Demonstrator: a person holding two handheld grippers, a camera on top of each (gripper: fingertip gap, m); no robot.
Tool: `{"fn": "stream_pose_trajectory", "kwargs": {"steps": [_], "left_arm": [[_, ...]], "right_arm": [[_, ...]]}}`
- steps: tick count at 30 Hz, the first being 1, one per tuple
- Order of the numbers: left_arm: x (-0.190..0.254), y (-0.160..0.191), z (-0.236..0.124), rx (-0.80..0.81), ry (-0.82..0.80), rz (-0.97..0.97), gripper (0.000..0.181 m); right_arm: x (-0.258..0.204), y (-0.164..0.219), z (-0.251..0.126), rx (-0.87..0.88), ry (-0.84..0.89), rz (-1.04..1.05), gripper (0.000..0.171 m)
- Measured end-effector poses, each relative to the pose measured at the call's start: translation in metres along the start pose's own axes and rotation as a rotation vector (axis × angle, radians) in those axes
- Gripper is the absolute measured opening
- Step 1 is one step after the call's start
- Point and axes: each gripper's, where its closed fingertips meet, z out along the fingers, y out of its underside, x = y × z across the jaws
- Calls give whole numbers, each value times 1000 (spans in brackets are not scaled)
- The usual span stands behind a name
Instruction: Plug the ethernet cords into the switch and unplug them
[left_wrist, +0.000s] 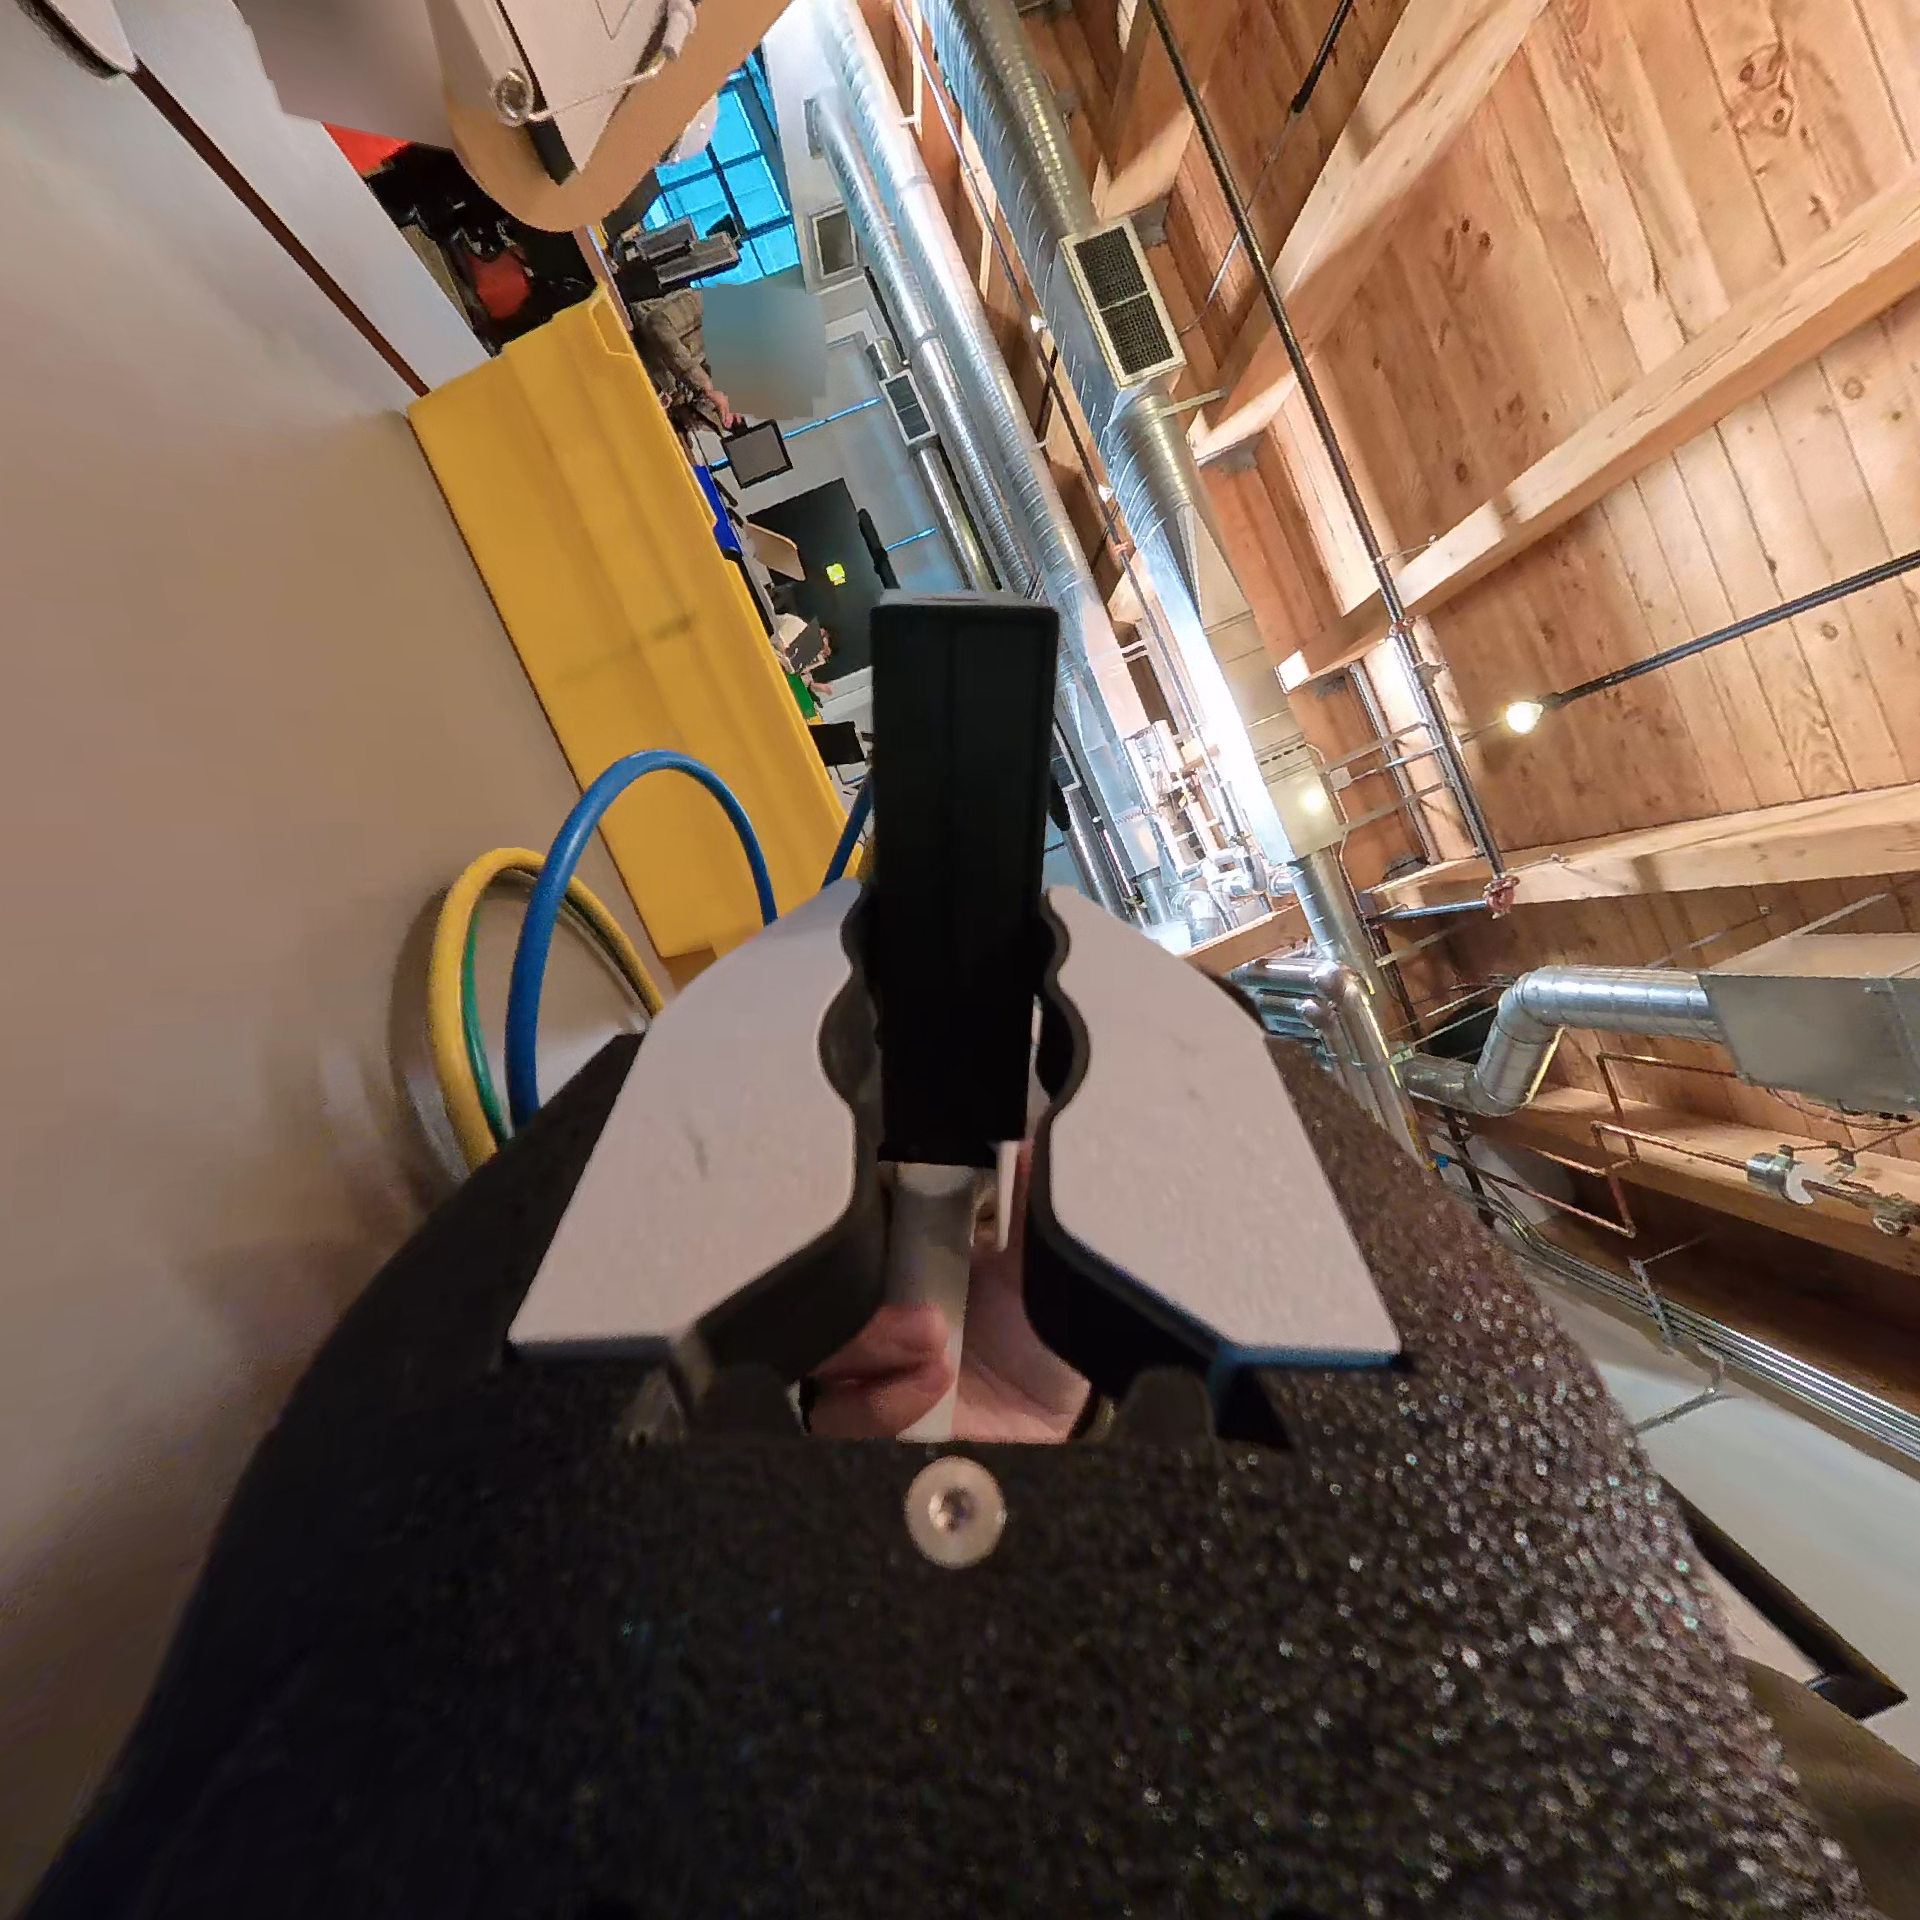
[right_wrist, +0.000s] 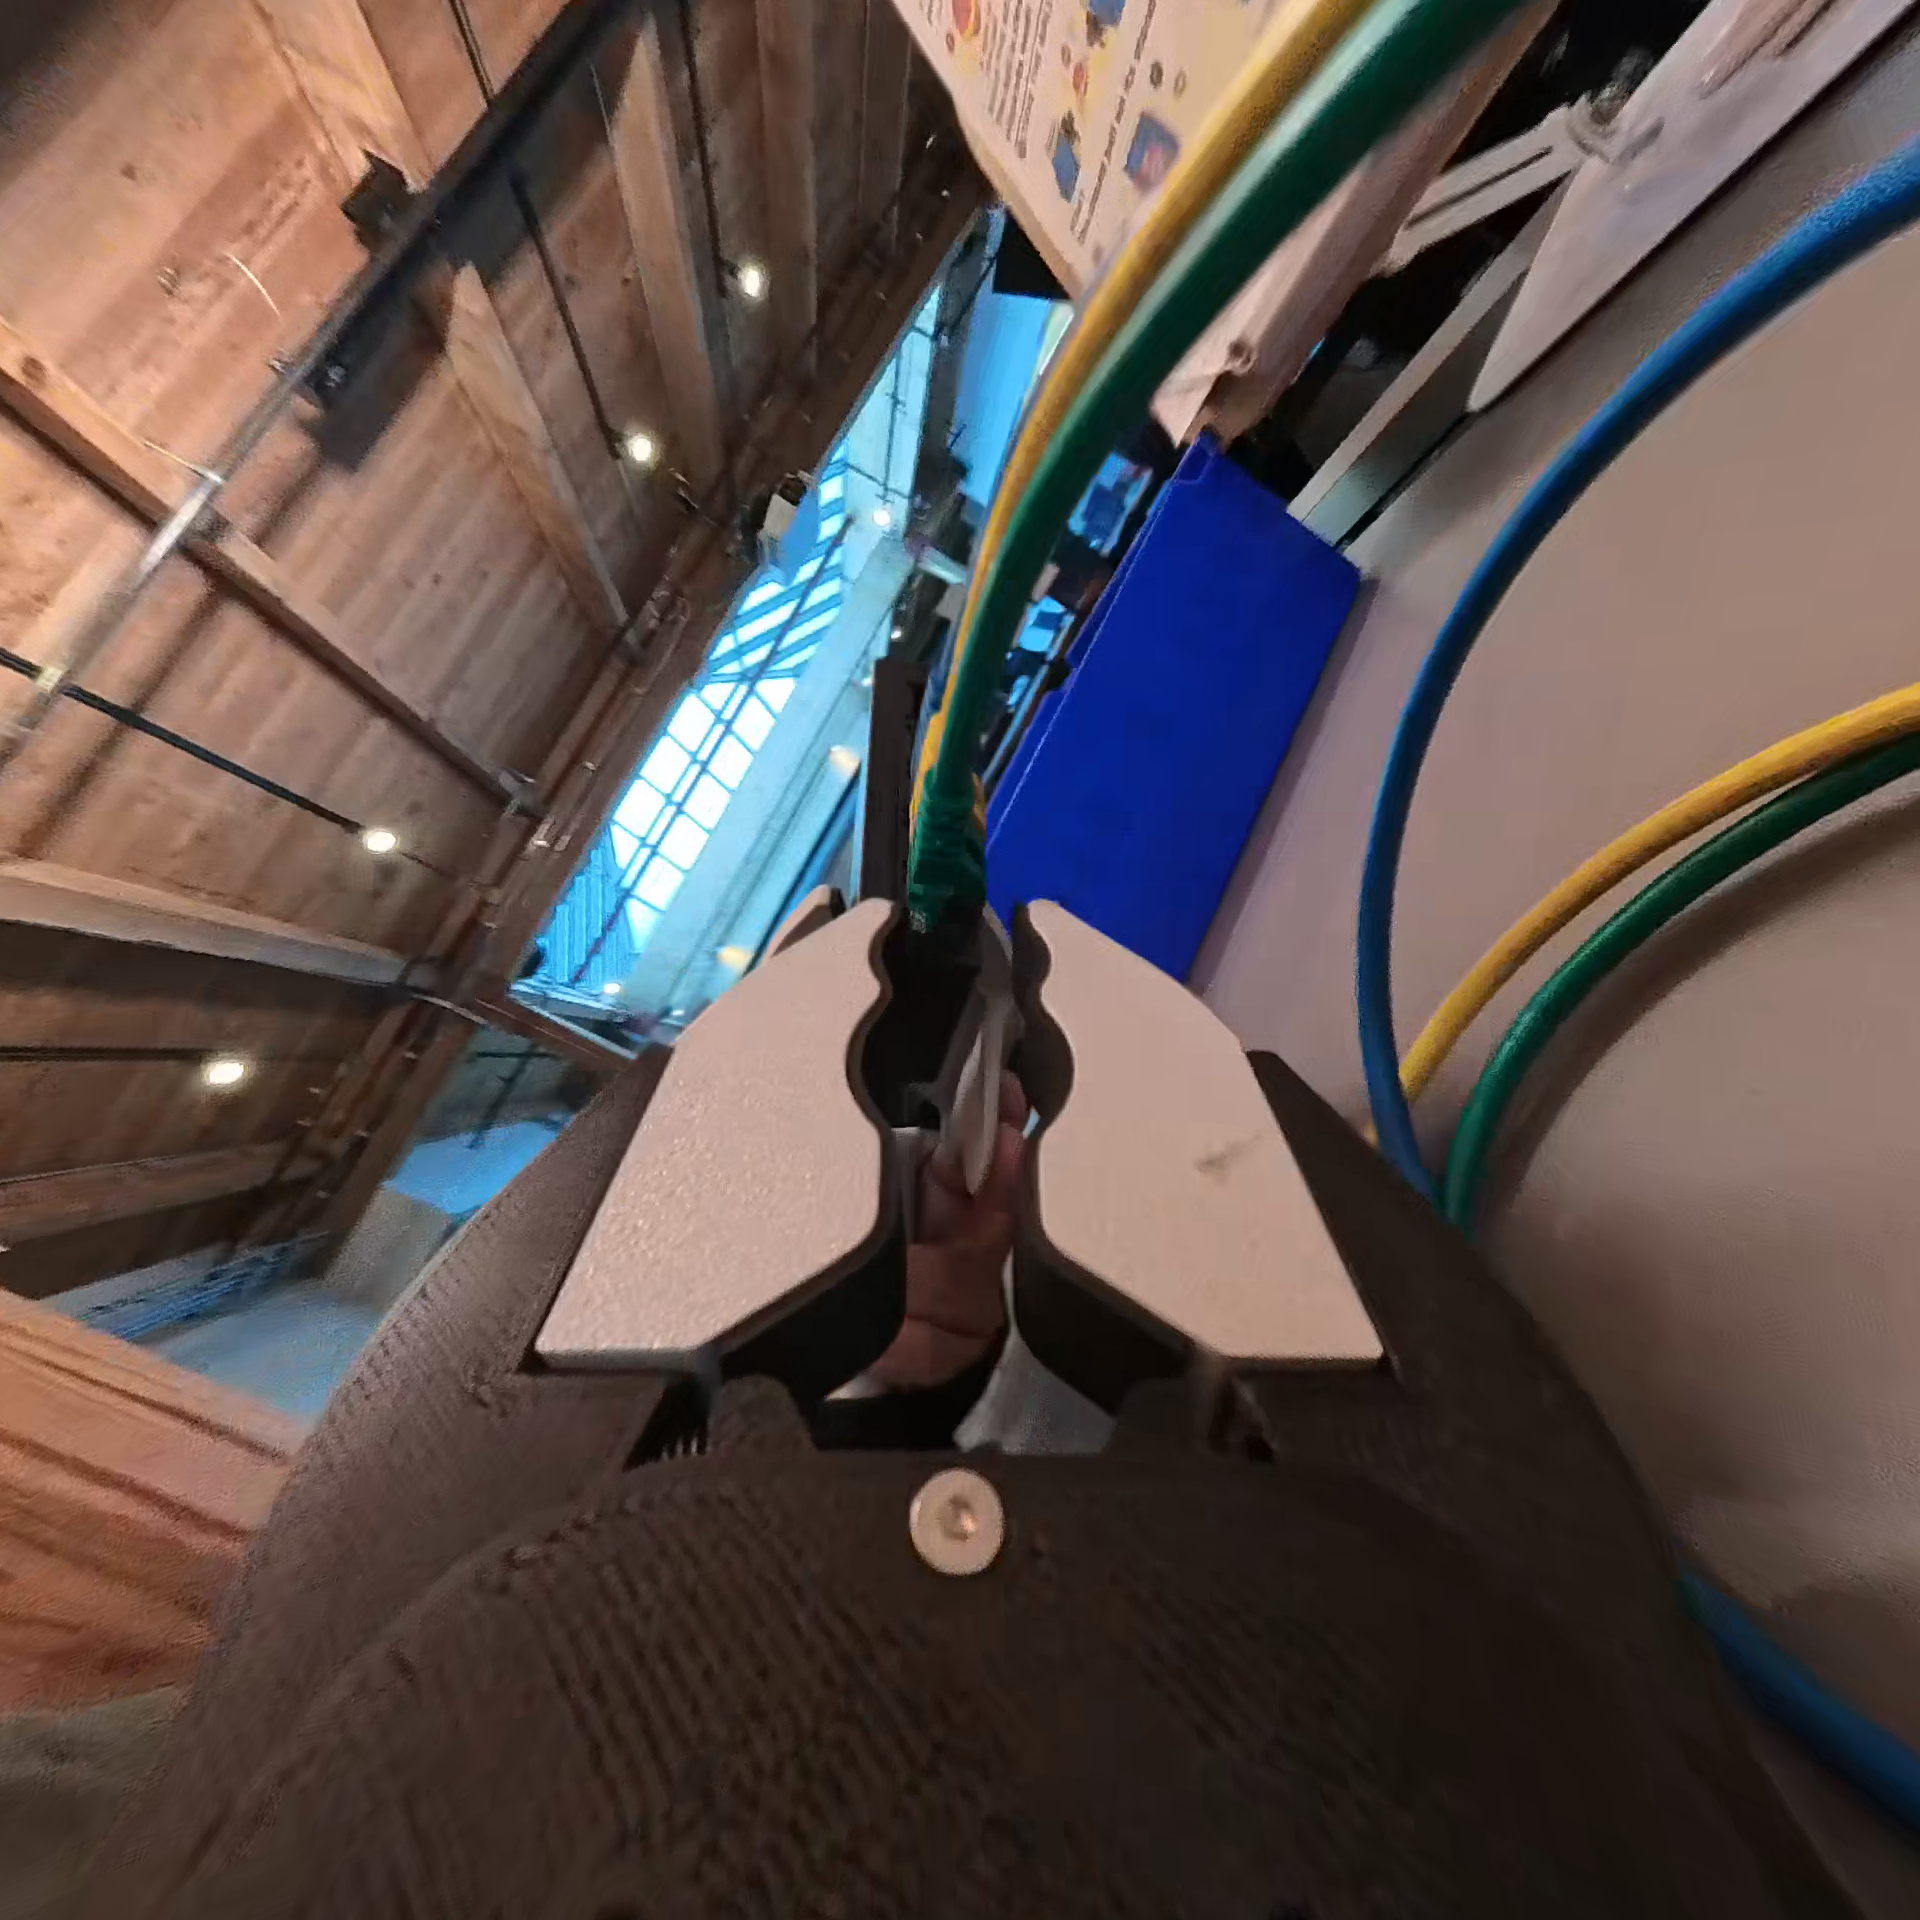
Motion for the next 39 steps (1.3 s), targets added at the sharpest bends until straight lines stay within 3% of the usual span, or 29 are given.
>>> {"fn": "stream_pose_trajectory", "kwargs": {"steps": [19, 39], "left_arm": [[1, 13, 6, 0, 4, -18, 27], [-2, 16, 0, -12, -8, 23, 27]], "right_arm": [[-4, -4, -11, 108, 31, -61, 14], [0, 2, -11, 94, 2, -45, 14]]}}
